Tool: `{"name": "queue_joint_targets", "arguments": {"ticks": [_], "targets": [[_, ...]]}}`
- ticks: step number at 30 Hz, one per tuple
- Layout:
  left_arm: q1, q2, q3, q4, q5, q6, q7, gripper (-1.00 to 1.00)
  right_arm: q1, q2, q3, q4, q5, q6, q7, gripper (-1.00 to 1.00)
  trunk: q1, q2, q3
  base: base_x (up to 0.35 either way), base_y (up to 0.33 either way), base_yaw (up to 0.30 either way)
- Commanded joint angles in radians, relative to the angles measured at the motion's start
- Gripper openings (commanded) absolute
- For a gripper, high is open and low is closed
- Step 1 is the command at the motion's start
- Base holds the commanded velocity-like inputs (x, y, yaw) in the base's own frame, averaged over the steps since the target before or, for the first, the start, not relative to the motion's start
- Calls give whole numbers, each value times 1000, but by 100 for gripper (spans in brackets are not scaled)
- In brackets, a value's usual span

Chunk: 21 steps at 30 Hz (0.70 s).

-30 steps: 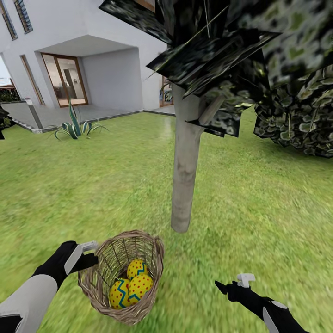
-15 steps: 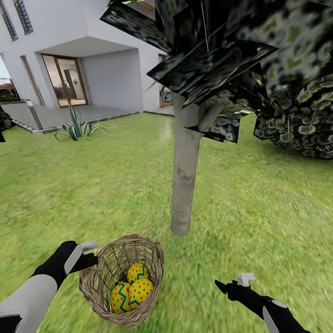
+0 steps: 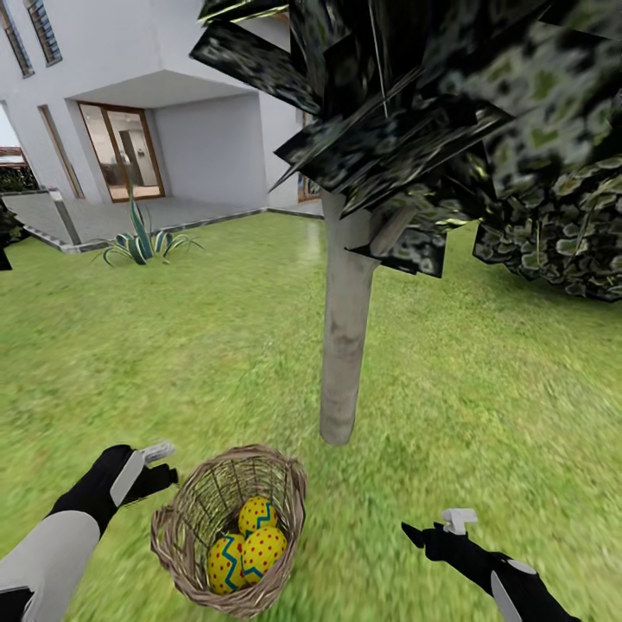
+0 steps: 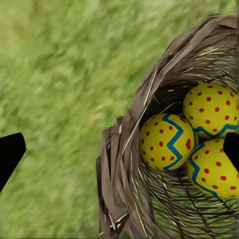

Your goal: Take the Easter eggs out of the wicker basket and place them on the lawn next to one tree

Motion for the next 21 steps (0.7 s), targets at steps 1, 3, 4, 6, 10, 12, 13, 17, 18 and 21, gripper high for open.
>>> {"name": "queue_joint_targets", "arguments": {"ticks": [1,3,4,6,10,12,13,17,18,21], "targets": [[0,4,10,-21,11,5,7,100,-1,1,-7,-2,7,7,8,100,-4,7,2,0,0,0],[-1,6,35,-60,12,10,7,100,-1,2,-8,-2,7,8,8,100,-12,21,9,0,0,0],[-1,7,51,-83,12,21,7,100,-1,2,-8,-2,7,8,8,100,-16,28,12,0,0,0],[-1,6,86,-133,12,71,6,100,-1,1,-8,-2,6,8,8,100,-23,42,18,0,0,0],[0,6,146,-275,13,179,5,100,-1,2,-8,-1,5,9,8,100,-39,70,30,0,0,0],[5,9,180,-347,13,210,5,100,-1,2,-7,-1,6,9,8,100,-46,84,37,0,0,0],[8,11,228,-387,12,225,5,100,-1,2,-7,-2,6,9,8,100,-50,91,40,0,0,0],[10,41,382,-434,22,235,3,100,-1,2,-7,-3,8,11,7,100,-65,119,52,0,0,0],[10,45,407,-446,35,236,2,100,-1,2,-7,-6,8,11,7,100,-69,126,56,0,0,0],[10,68,441,-482,78,237,2,100,-1,1,-7,-22,8,11,0,100,-81,147,65,0,0,0]]}}
